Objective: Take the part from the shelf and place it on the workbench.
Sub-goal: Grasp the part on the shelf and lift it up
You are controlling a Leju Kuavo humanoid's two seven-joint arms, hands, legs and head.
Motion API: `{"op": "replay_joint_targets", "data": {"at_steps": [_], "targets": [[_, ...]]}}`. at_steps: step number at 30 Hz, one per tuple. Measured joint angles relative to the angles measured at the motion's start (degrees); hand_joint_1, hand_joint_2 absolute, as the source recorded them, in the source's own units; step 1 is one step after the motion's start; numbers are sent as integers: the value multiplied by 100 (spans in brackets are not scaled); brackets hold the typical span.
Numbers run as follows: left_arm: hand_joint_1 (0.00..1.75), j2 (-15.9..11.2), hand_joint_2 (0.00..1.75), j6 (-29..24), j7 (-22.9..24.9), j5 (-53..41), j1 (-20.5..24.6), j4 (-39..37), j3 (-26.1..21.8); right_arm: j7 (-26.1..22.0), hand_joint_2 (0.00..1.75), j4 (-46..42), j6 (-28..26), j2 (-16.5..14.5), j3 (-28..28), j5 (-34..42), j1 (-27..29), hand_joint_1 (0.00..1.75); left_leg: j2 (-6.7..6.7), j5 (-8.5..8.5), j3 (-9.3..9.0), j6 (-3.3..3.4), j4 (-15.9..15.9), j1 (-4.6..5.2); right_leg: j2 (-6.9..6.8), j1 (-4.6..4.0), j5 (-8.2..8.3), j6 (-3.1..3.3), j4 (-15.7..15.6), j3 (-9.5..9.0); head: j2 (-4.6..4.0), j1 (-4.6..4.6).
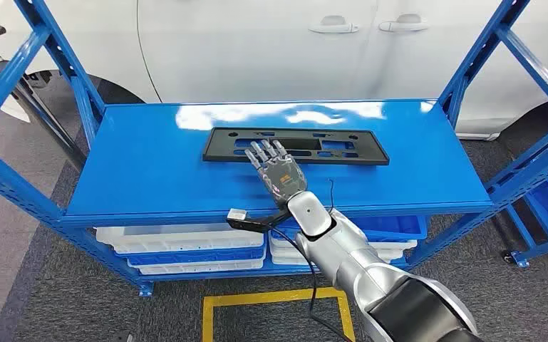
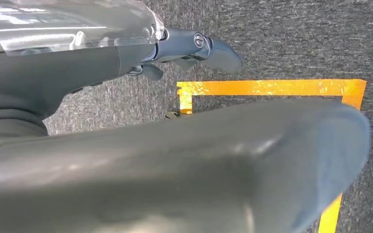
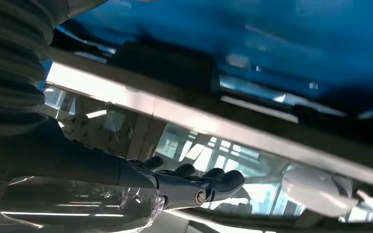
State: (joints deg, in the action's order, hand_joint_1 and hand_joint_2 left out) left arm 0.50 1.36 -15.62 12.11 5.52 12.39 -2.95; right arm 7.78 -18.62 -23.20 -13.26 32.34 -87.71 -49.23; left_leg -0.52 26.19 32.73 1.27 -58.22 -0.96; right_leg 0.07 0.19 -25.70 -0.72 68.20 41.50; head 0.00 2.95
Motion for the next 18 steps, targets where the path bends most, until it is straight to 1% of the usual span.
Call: {"op": "replay_joint_targets", "data": {"at_steps": [1,2,3,4,5,6,8,9,10,12,13,14,15,16,17,18], "targets": [[0,1,0,0,-3,0,0,0,-1,9,175,11,10,5,16,-12,0,0,-1,22,-26,-6,4,3,1,-15,152,32,-282,-109,0,0],[0,5,0,0,-5,0,0,0,-2,19,175,22,23,9,30,-22,-1,0,0,41,-41,-20,4,13,2,-32,205,58,-447,-183,0,0],[0,7,0,0,-10,0,3,0,-5,34,175,41,50,16,54,-39,0,0,-1,73,-69,-40,6,20,1,-55,329,95,-763,-310,0,0],[0,9,0,1,-15,1,2,0,-10,56,175,60,72,22,75,-50,7,0,0,100,-86,-66,12,21,4,-79,375,124,-957,-390,0,0],[0,10,0,3,-21,1,-2,0,-20,79,175,75,88,28,89,-58,14,0,3,118,-97,-96,26,19,7,-94,337,140,-999,-413,0,0],[0,9,0,7,-30,1,-7,0,-32,105,175,85,94,33,102,-63,19,0,7,133,-118,-125,46,17,13,-91,323,150,-1033,-431,0,0],[0,8,0,21,-51,1,-21,0,-61,158,175,97,86,40,130,-70,25,0,26,204,-133,-175,-10,14,16,-55,305,182,-1110,-525,0,1],[0,7,0,29,-60,-2,-20,0,-73,174,175,102,84,40,142,-71,27,0,31,300,-62,-196,-187,17,11,-33,295,201,-1155,-587,0,1],[0,5,0,35,-66,-4,-20,0,-82,179,175,107,84,40,150,-72,37,0,35,437,92,-213,-491,13,4,-21,279,220,-1183,-641,0,1],[0,0,0,42,-68,-14,-26,0,-92,165,175,116,81,39,158,-72,61,0,34,707,537,-250,-1258,10,-3,-21,234,250,-1191,-699,0,1],[0,-3,0,42,-68,-22,-33,0,-95,151,175,117,77,37,160,-72,74,0,34,729,710,-267,-1503,5,0,-20,208,252,-1188,-725,0,2],[0,-4,0,42,-67,-32,-38,0,-97,135,175,118,70,35,162,-72,82,0,34,640,787,-280,-1550,-1,5,-18,181,247,-1183,-756,0,2],[0,-8,0,42,-67,-40,-40,0,-98,117,175,119,63,33,163,-73,88,0,35,443,749,-290,-1369,-10,11,-12,149,235,-1173,-795,0,2],[0,-10,0,42,-67,-47,-38,0,-100,101,175,119,56,29,163,-73,93,0,38,180,612,-296,-996,-21,15,-7,108,215,-1155,-834,0,1],[0,-13,0,42,-66,-52,-35,0,-101,88,175,121,46,25,163,-73,96,0,43,-26,451,-298,-602,-28,18,-12,64,186,-1126,-860,0,1],[0,-15,0,42,-65,-57,-29,0,-102,80,175,123,29,19,163,-73,98,0,41,-165,316,-274,-276,-28,24,-22,25,155,-1093,-869,0,1]]}}
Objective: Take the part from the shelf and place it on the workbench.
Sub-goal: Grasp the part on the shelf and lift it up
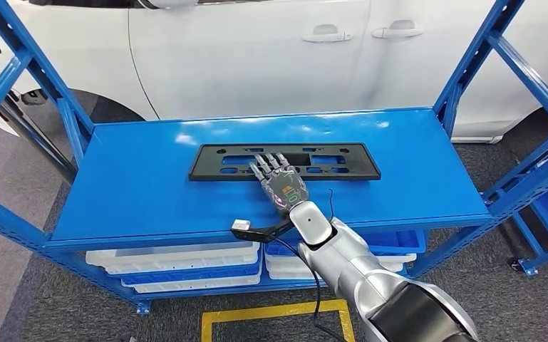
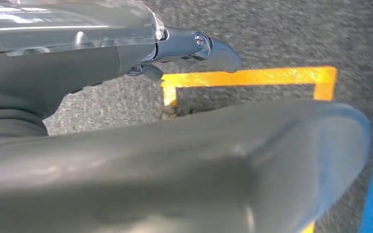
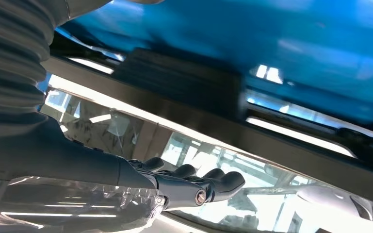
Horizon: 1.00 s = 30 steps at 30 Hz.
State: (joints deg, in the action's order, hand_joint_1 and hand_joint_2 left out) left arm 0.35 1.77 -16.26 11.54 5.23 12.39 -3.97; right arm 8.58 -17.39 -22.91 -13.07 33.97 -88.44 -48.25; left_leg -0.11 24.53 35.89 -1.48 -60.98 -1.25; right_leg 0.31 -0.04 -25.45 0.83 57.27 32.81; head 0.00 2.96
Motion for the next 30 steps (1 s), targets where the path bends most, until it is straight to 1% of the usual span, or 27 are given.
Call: {"op": "replay_joint_targets", "data": {"at_steps": [1,2,4,5,6,7,9,10,11,12,13,14,15,16,17,18,20,21,22,23,24,25,26,27,28,29,30], "targets": [[0,0,0,0,2,-4,3,0,-1,-7,175,2,-22,-8,0,1,1,0,-2,-56,-78,30,195,3,5,-12,-28,-29,24,4,0,-1],[0,0,0,1,5,-9,4,0,-1,-10,175,3,-43,-16,0,1,0,0,-7,-35,-99,68,249,11,10,-24,-42,-54,37,11,0,-1],[0,1,0,4,11,-17,2,0,-1,-16,175,1,-73,-34,0,1,-4,0,-15,-27,-111,149,269,12,11,-21,-66,-106,41,8,0,-1],[0,2,0,7,13,-21,2,0,-1,-16,175,-1,-79,-43,0,1,-7,0,-15,-25,-128,185,282,7,7,-13,-114,-136,104,25,0,-1],[0,3,0,9,13,-25,6,0,-2,-16,175,-2,-82,-50,0,1,-9,0,-16,-23,-145,218,296,2,4,-1,-211,-168,267,97,0,-1],[0,3,0,11,13,-28,9,0,-4,-16,175,-3,-84,-57,0,1,-7,0,-15,-19,-158,243,306,-2,1,12,-354,-194,552,238,0,-1],[0,-1,0,11,13,-28,8,0,-16,-11,175,-1,-86,-65,0,2,6,0,-15,3,-166,274,304,5,-2,32,-668,-227,1357,684,0,-1],[0,-3,0,12,13,-28,3,0,-24,-7,175,0,-87,-67,0,3,13,0,-16,14,-174,278,303,9,-2,37,-731,-234,1660,875,0,-1],[0,-3,0,14,10,-28,-3,0,-30,-1,175,1,-87,-69,0,5,16,0,-20,30,-190,279,301,11,-2,39,-683,-231,1765,972,0,-1],[0,-3,0,16,6,-29,-8,0,-34,7,175,1,-86,-72,0,8,15,0,-26,49,-217,274,300,12,-2,38,-522,-215,1626,942,0,-1],[0,-2,0,19,1,-31,-11,0,-36,15,175,1,-85,-76,0,11,12,0,-32,71,-253,265,301,13,-1,34,-282,-185,1279,804,0,-1],[0,4,0,21,-5,-37,-11,0,-36,28,175,1,-83,-80,0,14,6,0,-37,93,-285,254,302,13,-1,21,-49,-143,840,621,0,-1],[0,9,0,22,-10,-46,-9,0,-37,45,175,1,-79,-83,-1,16,-5,0,-41,115,-304,236,300,22,-4,3,108,-105,455,453,0,-1],[0,14,0,23,-14,-57,-8,0,-39,67,175,1,-71,-84,-2,19,-18,0,-42,132,-313,213,301,28,-5,-16,191,-76,194,343,0,-1],[0,18,0,24,-18,-70,-11,0,-41,90,175,1,-57,-84,-5,21,-30,0,-42,145,-314,186,307,29,-5,-34,195,-54,76,298,0,-1],[0,18,0,24,-21,-79,-14,0,-44,111,175,1,-45,-84,-13,24,-43,0,-42,154,-319,154,319,32,-3,-46,174,-43,53,287,0,-1],[0,14,0,22,-24,-91,-19,0,-47,143,175,-3,-30,-88,-39,38,-66,0,-34,196,-337,93,312,29,5,-11,178,-7,-12,234,0,0],[0,12,0,21,-27,-95,-18,0,-50,153,175,-5,-30,-92,-54,46,-82,0,-30,266,-307,71,209,30,1,8,182,15,-55,190,0,1],[0,9,0,19,-31,-102,-14,0,-53,161,175,-7,-30,-96,-66,55,-97,0,-26,387,-211,51,-17,29,-4,26,180,39,-92,144,0,1],[0,7,0,16,-35,-108,-15,0,-59,167,175,-4,-30,-99,-76,62,-106,0,-23,544,-45,33,-364,22,-9,18,165,59,-104,112,0,1],[0,3,0,15,-37,-113,-18,0,-68,172,175,2,-30,-100,-87,67,-109,0,-23,702,169,15,-765,17,-13,13,146,78,-101,94,0,2],[0,-1,0,14,-37,-119,-24,0,-76,180,175,8,-29,-101,-97,69,-105,0,-23,796,370,-3,-1105,14,-13,8,124,87,-94,78,0,2],[0,-6,0,13,-37,-121,-31,0,-84,189,175,16,-25,-101,-107,70,-97,0,-22,786,495,-17,-1274,12,-10,5,99,87,-84,60,0,2],[0,-11,0,13,-37,-124,-37,0,-90,197,175,21,-20,-101,-115,70,-91,0,-22,655,506,-25,-1210,10,-7,6,71,82,-68,39,0,2],[0,-15,0,13,-37,-127,-37,0,-96,204,175,24,-7,-101,-121,70,-90,41,-20,433,411,-26,-932,7,-2,8,37,70,-46,11,0,2],[0,-20,0,14,-37,-128,-35,0,-103,209,175,25,25,-102,-126,72,-91,84,-16,197,251,-20,-530,3,0,11,-6,52,-18,-16,0,1],[0,-23,0,16,-37,-129,-30,0,-112,214,175,27,88,-103,-134,77,-97,126,-13,31,89,-8,-169,10,4,1,-46,26,15,-30,0,1]]}}
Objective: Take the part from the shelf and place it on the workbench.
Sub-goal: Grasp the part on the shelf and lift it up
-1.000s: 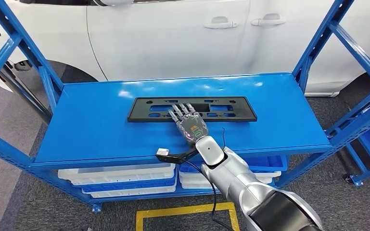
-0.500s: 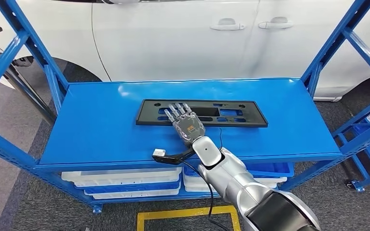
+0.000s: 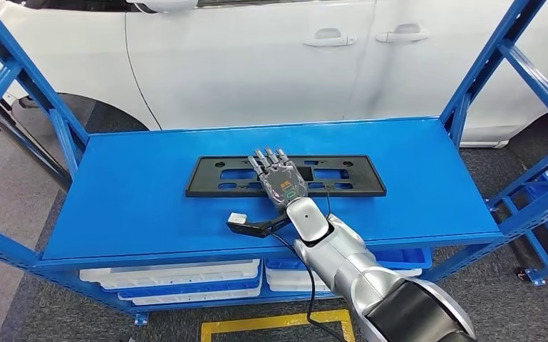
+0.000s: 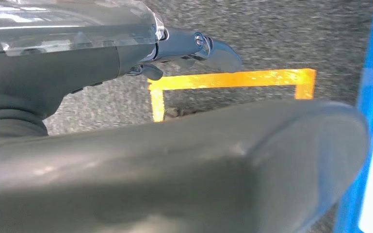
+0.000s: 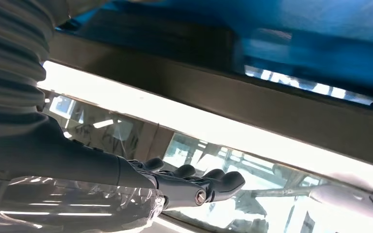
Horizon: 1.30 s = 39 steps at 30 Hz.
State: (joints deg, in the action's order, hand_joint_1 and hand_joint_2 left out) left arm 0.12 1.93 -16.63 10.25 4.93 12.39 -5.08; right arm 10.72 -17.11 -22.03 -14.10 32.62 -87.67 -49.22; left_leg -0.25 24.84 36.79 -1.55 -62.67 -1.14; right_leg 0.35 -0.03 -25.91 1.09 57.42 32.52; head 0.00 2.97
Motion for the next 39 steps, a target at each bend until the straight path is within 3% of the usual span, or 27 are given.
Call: {"op": "replay_joint_targets", "data": {"at_steps": [1,6,8,10,11,12,13,15,17,20,22,25,26,27,28,30,31,33,36,37,39], "targets": [[0,-1,0,2,3,-1,10,0,-8,6,175,3,92,-2,-13,8,-7,168,-1,-86,-112,29,251,7,3,-11,-30,-29,27,0,0,0],[0,2,0,8,31,-3,17,0,-26,49,175,15,415,-7,-90,42,-30,173,-18,-66,-185,202,429,1,0,-19,-159,-160,178,75,0,-1],[0,3,0,8,34,-3,27,0,-27,67,175,18,464,-6,-112,46,-47,175,-13,-63,-205,252,449,-9,-4,3,-425,-213,691,328,0,-2],[0,2,0,8,33,-3,31,0,-29,96,175,28,567,-4,-129,58,-49,175,-11,-50,-208,273,446,-5,-6,27,-711,-246,1461,748,0,-2],[0,1,0,10,27,-2,28,0,-31,115,175,34,628,-4,-139,67,-50,175,-11,-42,-215,278,445,-3,-6,36,-735,-253,1695,897,0,-2],[0,1,0,14,19,0,24,0,-32,134,175,37,673,-3,-150,73,-55,175,-13,-33,-227,278,444,-2,-6,40,-643,-251,1701,933,0,-2],[0,2,0,20,6,2,21,0,-34,155,175,37,711,-4,-163,79,-68,175,-18,-23,-246,274,444,-2,-6,41,-453,-237,1468,849,0,-2],[0,5,0,36,-33,2,20,0,-38,201,175,37,757,-1,-195,88,-110,175,-30,1,-284,254,442,6,-8,24,-34,-174,648,483,0,-2],[0,10,0,49,-69,-3,20,0,-45,244,175,37,784,3,-229,95,-155,175,-41,16,-295,207,446,17,-9,-13,132,-121,128,258,0,-2],[0,5,0,56,-95,-15,26,0,-63,295,175,42,804,22,-278,98,-158,175,-41,20,-302,113,476,10,-8,-21,147,-61,21,227,0,-2],[0,-5,0,59,-101,-30,30,0,-69,311,175,44,795,38,-301,95,-158,175,-28,176,-213,73,262,10,-12,15,185,4,-49,195,0,-1],[0,-19,0,65,-133,-64,38,0,-75,310,175,45,715,40,-330,89,-136,175,-17,692,278,27,-802,1,-11,17,188,55,-71,175,0,0],[0,-25,0,67,-159,-69,35,0,-78,305,175,46,672,42,-341,89,-119,175,-16,766,424,13,-1084,-1,-10,13,179,59,-64,173,0,-1],[0,-32,0,68,-189,-71,32,0,-82,300,175,46,635,42,-350,88,-106,175,-16,724,476,3,-1159,-2,-8,10,166,57,-52,169,0,0],[0,-40,0,69,-219,-72,29,0,-89,295,175,45,609,42,-358,88,-99,175,-14,580,423,-1,-1014,-5,-5,11,149,49,-37,160,0,0],[0,-58,0,91,-306,-75,31,0,-107,281,175,39,575,41,-371,89,-99,175,-9,167,74,10,-251,-7,-1,9,97,12,10,140,0,0],[0,-66,0,109,-380,-85,33,0,-116,265,175,35,541,40,-385,95,-102,175,-12,42,-83,29,90,-1,1,-2,72,-13,42,144,0,-1],[0,-73,0,137,-550,-115,29,0,-125,209,175,25,434,40,-424,116,-103,175,-19,-4,-212,81,382,15,4,-23,48,-64,79,166,0,-1],[0,-75,0,168,-742,-171,22,0,-134,76,175,-20,245,40,-507,186,-108,175,-20,-13,-217,178,416,3,1,-18,-7,-144,135,196,0,-1],[0,-74,0,187,-782,-184,28,0,-140,18,175,-44,169,39,-542,225,-121,175,-18,-20,-224,208,429,-5,-2,-9,-102,-175,275,259,0,-1],[0,-74,0,194,-828,-210,40,0,-154,-131,175,-98,-22,37,-620,337,-148,175,-14,-20,-231,248,440,-12,-7,17,-428,-229,908,556,0,-2]]}}
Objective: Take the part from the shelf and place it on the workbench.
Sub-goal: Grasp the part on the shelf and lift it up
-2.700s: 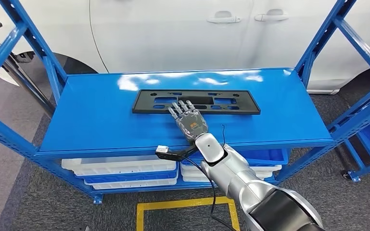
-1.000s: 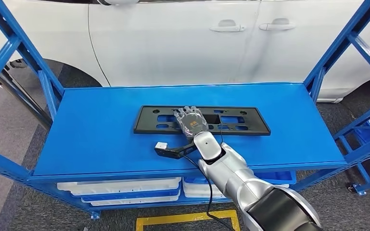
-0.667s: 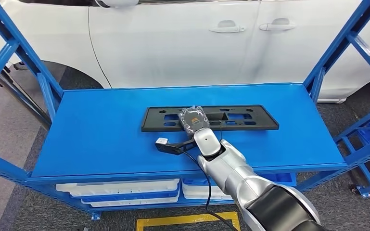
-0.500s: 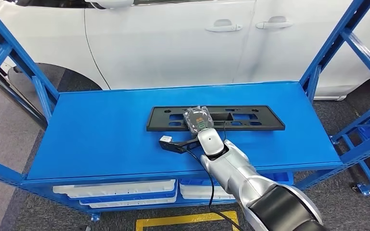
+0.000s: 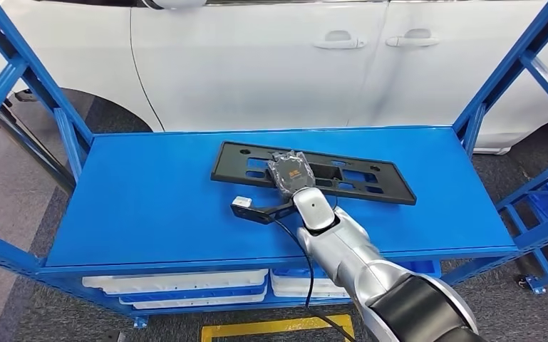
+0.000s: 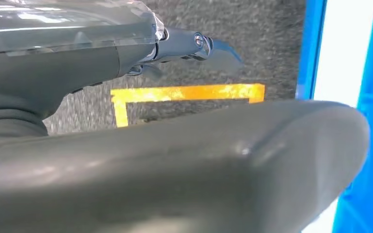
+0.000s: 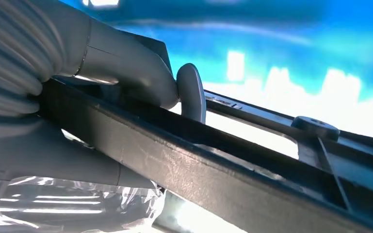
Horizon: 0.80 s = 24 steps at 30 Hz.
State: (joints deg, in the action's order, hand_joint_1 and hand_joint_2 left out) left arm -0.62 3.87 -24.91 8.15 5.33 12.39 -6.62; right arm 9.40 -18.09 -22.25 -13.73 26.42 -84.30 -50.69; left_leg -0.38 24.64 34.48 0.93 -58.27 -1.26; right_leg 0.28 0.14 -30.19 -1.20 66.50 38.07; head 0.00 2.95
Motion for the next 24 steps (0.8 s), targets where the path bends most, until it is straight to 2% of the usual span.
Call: {"op": "replay_joint_targets", "data": {"at_steps": [1,2,3,4,6,7,8,9,11,13,14,16,17,18,19,20,21,22,23,24], "targets": [[0,-1,0,-23,-7,-15,3,0,-7,-86,175,-25,-102,-2,-42,67,-9,175,1,4,0,9,-2,1,0,12,-160,-18,404,202,0,0],[0,-1,0,-51,-11,-31,3,0,-11,-191,175,-56,-205,-8,-89,150,-11,175,2,8,-2,13,-4,2,0,23,-245,-30,721,370,0,0],[0,-1,0,-78,-19,-45,3,0,-15,-318,175,-97,-312,-20,-144,257,-11,175,0,13,-6,14,-6,1,-1,33,-223,-34,849,454,0,0],[0,-1,0,-95,-35,-56,2,0,-17,-487,175,-159,-432,-38,-205,406,-11,175,-3,19,-13,9,-9,1,-1,40,-87,-27,735,423,0,0],[0,0,0,-121,-109,-75,3,0,-29,-1002,175,-381,-683,-90,-371,895,-12,175,-8,38,-32,-14,-13,1,0,44,339,15,-1,120,0,0],[0,2,0,-136,-156,-81,7,0,-41,-1332,175,-556,-769,-117,-481,1225,-9,175,-9,49,-33,-34,-20,11,0,32,490,40,-382,-46,0,0],[0,3,0,-148,-196,-85,11,0,-55,-1628,175,-742,-802,-143,-586,1547,5,175,-8,56,-30,-57,-22,19,1,18,567,62,-636,-155,0,1],[0,5,0,-158,-223,-87,14,0,-76,-1939,175,-1000,-760,-164,-696,1959,44,175,-7,60,-26,-82,-20,26,2,1,578,81,-766,-210,0,1],[0,5,0,-163,-237,-91,10,0,-130,-2502,175,-1697,-505,-175,-857,2949,239,175,-8,65,-38,-148,5,23,1,-14,565,129,-818,-243,0,2],[0,4,0,-164,-234,-88,-3,0,-200,-3087,175,-2649,-72,-166,-945,4274,530,175,-1,174,-15,-202,-100,5,-3,0,587,198,-898,-298,0,1],[0,3,0,-158,-234,-80,-5,0,-239,-3312,175,-3152,174,-155,-966,4934,694,175,2,316,68,-218,-310,0,-6,11,597,229,-933,-325,0,2],[0,3,0,-125,-232,-59,-5,0,-326,-3645,175,-4172,796,-120,-988,6316,1080,175,6,683,377,-236,-1020,-5,-14,-1,587,270,-945,-349,0,2],[0,3,0,-103,-229,-49,-10,0,-370,-3772,175,-4688,1139,-92,-1000,7003,1312,175,6,807,535,-246,-1359,-5,-17,-8,577,279,-941,-354,0,2],[0,3,0,-79,-227,-41,-20,0,-410,-3866,175,-5222,1546,-58,-1011,7724,1551,175,7,823,621,-254,-1532,-6,-20,-12,565,281,-934,-360,0,2],[0,3,0,-60,-227,-37,-29,0,-446,-3903,175,-5694,1917,-21,-1020,8321,1769,175,8,729,609,-259,-1494,-8,-20,-12,550,276,-923,-368,0,2],[0,3,0,-39,-232,-32,-36,0,-479,-3918,175,-6155,2277,26,-1024,8825,1971,175,8,540,493,-259,-1243,-11,-18,-9,529,264,-906,-382,0,2],[0,3,0,-12,-243,-27,-39,0,-507,-3942,175,-6553,2610,75,-1020,9205,2144,175,9,328,314,-253,-855,-14,-14,-4,500,247,-883,-396,0,2],[0,4,0,16,-255,-26,-39,0,-535,-3997,175,-6868,2872,126,-1007,9441,2293,175,7,188,142,-244,-506,-8,-9,-10,473,224,-854,-402,0,1],[0,5,0,42,-274,-25,-34,0,-560,-4077,175,-7174,3133,183,-979,9617,2450,175,2,115,10,-218,-241,0,-2,-17,453,198,-826,-396,0,1],[0,7,0,63,-302,-25,-33,0,-583,-4159,175,-7438,3373,240,-936,9743,2609,175,-4,115,-54,-193,-109,10,4,-26,441,172,-807,-386,0,1]]}}
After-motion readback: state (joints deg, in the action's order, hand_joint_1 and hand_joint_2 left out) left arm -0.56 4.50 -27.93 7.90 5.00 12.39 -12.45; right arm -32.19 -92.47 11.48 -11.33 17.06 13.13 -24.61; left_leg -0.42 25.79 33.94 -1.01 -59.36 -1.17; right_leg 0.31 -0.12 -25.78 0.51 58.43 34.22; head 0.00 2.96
